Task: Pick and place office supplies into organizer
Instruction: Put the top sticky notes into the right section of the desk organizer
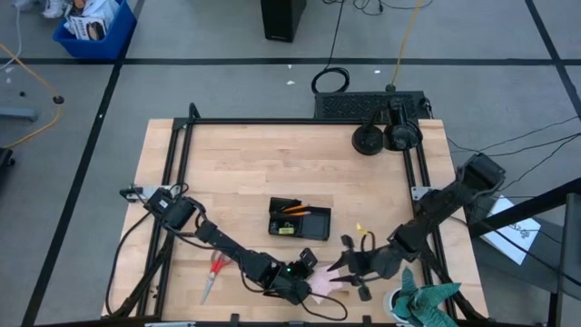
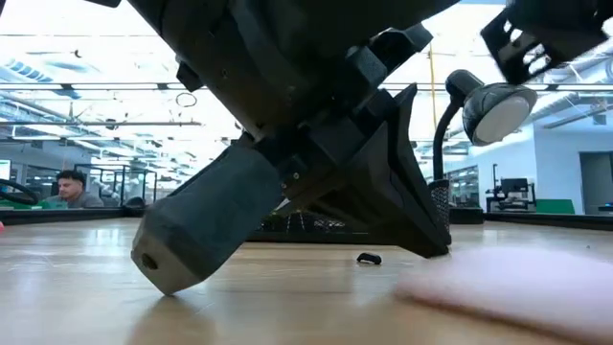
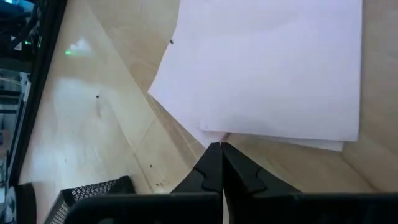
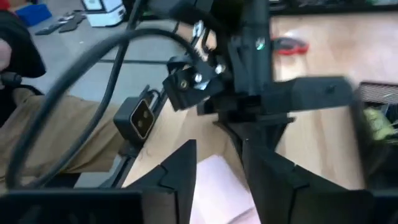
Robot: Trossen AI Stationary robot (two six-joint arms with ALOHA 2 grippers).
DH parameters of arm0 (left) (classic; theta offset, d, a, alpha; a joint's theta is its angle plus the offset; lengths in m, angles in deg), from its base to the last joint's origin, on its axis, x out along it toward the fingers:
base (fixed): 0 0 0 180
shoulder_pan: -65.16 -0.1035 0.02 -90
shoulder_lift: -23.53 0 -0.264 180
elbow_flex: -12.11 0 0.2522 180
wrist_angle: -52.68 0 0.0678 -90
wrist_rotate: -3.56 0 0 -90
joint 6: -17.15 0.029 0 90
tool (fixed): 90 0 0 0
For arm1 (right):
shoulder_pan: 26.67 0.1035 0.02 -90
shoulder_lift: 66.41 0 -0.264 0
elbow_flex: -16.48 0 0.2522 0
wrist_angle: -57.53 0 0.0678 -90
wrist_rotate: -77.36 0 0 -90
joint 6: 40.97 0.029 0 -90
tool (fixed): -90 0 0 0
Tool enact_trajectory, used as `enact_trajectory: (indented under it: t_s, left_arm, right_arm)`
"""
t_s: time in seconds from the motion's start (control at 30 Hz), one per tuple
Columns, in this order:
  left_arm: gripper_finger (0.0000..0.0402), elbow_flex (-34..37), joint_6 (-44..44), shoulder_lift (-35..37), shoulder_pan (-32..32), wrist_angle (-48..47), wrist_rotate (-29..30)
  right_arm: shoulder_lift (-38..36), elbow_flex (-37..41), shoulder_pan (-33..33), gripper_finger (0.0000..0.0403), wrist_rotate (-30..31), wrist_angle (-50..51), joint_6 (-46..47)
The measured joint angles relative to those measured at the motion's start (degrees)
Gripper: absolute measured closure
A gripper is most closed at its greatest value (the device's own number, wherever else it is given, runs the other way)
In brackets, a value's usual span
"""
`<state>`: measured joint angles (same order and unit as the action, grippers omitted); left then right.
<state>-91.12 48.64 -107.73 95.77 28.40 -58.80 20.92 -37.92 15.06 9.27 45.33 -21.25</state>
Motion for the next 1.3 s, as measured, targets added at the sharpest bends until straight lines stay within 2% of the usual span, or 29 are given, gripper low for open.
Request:
enact_trajectory:
  t_s: [0.1, 0.3, 0.53, 0.67, 0.8, 0.9, 1.03, 1.17, 1.3]
  left_arm:
    - [0.0401, 0.00, -0.14, 0.00, 0.02, 0.11, 0.60]
    - [0.0401, -0.07, -0.88, 0.05, 0.32, 0.19, 1.12]
    - [0.0391, -0.01, -6.60, 3.25, 2.85, -5.15, -0.06]
    - [0.0349, -0.09, -8.75, 5.42, 6.25, -5.11, -2.75]
    - [0.0289, -0.13, -6.63, 4.48, 9.27, -2.70, -3.56]
    - [0.0244, 0.26, -5.58, 2.79, 9.59, -2.62, 1.16]
    - [0.0195, 0.20, -5.69, 0.49, 8.23, 0.51, 3.85]
    - [0.0170, -0.02, -5.06, -0.98, 7.41, 3.84, 4.54]
    - [0.0169, -0.04, -5.12, -1.24, 6.75, 4.75, 3.86]
  right_arm:
    - [-2.56, 0.00, 1.56, 0.0265, 2.36, 2.41, -0.07]
    - [-3.58, 0.00, 3.42, 0.0259, 2.26, 4.04, 0.86]
    - [-2.90, 0.00, 3.56, 0.0259, 2.26, 11.21, 8.28]
    - [0.01, 0.00, 3.05, 0.0260, 2.27, 12.01, 10.48]
    - [3.46, 0.02, 1.66, 0.0265, 2.25, 12.26, 12.85]
    - [5.23, 0.07, 0.56, 0.0268, 2.64, 12.52, 14.78]
    - [7.29, 0.04, -0.59, 0.0268, 1.99, 12.70, 17.59]
    - [9.17, 0.02, -0.94, 0.0269, 0.90, 12.38, 19.59]
    - [10.41, 0.00, -0.98, 0.0269, 0.34, 12.32, 21.14]
